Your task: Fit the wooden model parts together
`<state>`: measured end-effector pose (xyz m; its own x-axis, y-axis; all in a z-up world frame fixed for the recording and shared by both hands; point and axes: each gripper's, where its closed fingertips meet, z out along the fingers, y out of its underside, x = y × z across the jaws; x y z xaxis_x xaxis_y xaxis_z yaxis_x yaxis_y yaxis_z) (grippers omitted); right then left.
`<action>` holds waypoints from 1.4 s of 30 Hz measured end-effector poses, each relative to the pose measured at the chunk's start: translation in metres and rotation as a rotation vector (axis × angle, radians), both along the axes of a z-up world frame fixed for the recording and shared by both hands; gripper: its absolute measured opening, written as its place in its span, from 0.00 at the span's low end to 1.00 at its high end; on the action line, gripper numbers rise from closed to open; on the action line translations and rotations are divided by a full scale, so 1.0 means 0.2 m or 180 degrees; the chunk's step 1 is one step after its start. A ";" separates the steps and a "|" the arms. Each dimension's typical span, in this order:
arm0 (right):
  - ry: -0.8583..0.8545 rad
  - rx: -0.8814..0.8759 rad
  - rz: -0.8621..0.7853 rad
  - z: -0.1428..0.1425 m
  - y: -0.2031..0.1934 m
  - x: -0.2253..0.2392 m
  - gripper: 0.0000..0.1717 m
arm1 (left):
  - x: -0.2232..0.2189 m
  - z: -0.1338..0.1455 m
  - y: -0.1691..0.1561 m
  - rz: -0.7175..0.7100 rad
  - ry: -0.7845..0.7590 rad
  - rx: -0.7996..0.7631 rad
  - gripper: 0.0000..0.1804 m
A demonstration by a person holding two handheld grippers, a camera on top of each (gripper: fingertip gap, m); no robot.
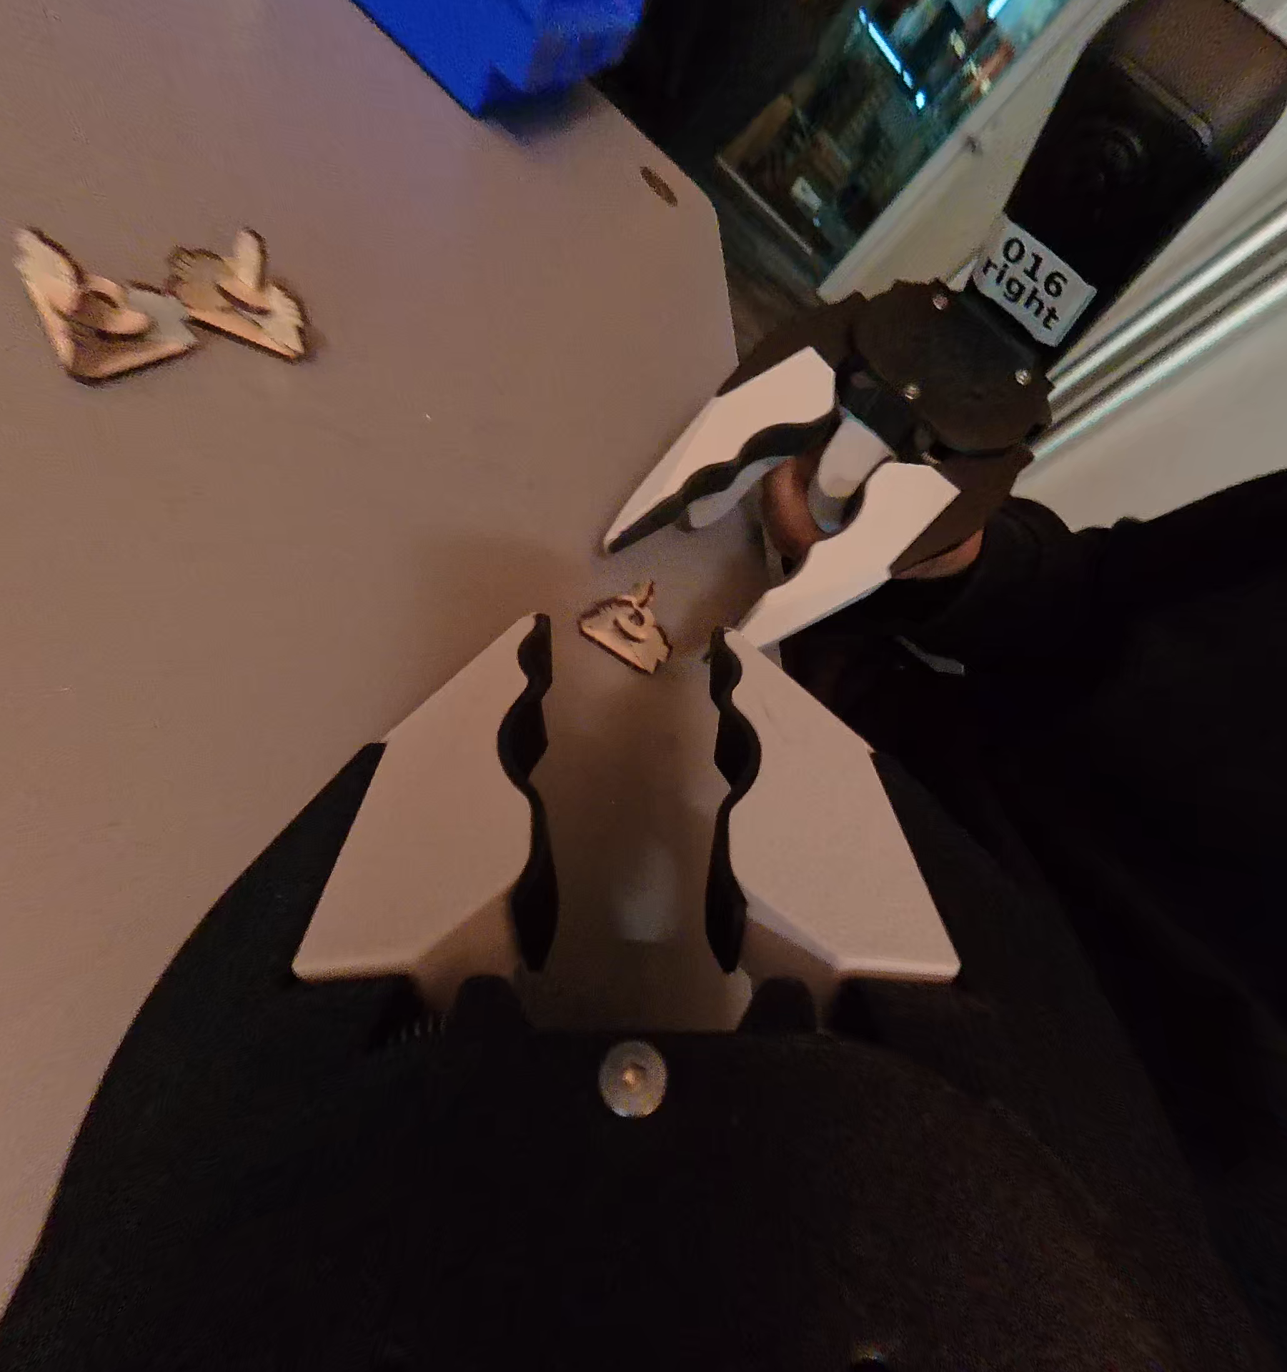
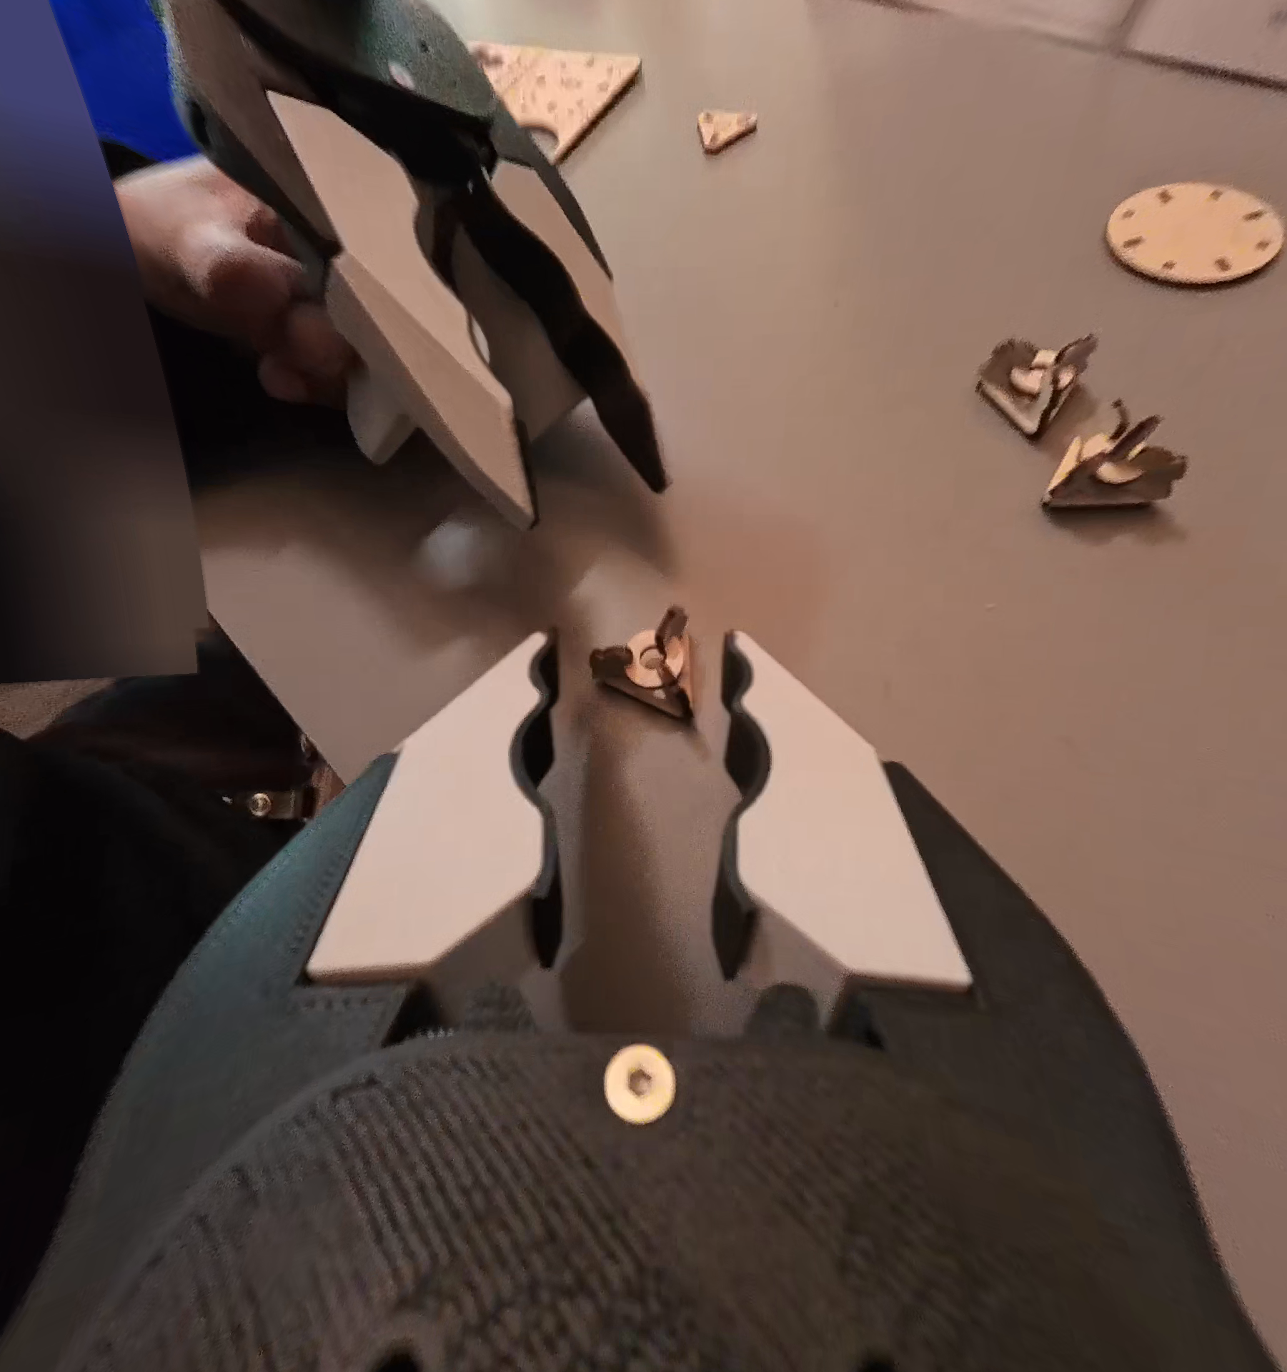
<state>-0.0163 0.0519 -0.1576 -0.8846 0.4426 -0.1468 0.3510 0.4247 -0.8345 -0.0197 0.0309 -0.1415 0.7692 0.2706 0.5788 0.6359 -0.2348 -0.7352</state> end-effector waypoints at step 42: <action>0.1008 -0.1972 0.1193 0.69 -0.57 -0.04 0.00 | -0.43 0.24 -0.50 0.2087 0.0750 0.0458 0.11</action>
